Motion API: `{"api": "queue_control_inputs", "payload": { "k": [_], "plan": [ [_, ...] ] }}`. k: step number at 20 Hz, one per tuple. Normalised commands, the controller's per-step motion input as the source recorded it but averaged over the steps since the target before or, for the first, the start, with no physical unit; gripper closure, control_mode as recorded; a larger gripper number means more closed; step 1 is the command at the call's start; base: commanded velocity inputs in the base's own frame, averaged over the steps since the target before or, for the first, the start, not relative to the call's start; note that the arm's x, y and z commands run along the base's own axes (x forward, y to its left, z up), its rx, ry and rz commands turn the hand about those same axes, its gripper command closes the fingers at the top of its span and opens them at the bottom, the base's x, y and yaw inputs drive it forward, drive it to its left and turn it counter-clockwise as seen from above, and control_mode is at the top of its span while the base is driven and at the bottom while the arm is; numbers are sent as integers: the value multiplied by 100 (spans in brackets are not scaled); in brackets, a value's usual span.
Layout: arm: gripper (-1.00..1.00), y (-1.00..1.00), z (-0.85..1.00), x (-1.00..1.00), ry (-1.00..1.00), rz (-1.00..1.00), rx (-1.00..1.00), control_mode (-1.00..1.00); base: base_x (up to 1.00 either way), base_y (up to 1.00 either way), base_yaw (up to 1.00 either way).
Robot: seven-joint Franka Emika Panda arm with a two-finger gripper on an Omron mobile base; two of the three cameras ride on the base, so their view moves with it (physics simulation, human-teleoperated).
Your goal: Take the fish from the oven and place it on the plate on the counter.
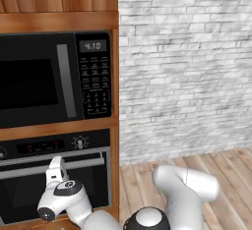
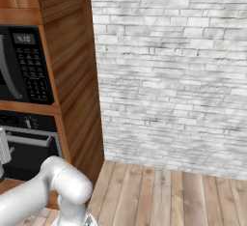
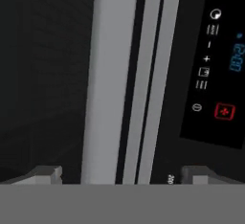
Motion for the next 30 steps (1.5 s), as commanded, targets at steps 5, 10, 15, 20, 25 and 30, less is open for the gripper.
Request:
{"api": "queue_control_inputs", "payload": {
  "k": [5,10,15,20,25,30],
  "plan": [
    [-100,12,-51,15,4,5,-5,-100,0,0,0],
    [-100,12,-37,18,-6,7,0,-100,0,0,0],
    [-100,13,-31,25,-6,6,0,-100,0,0,0],
    [-100,0,-1,23,-6,1,0,-100,0,0,0],
    [-100,0,0,43,0,0,0,-100,0,0,0],
    [-100,0,0,52,0,0,0,-100,0,0,0]
  ]
}}
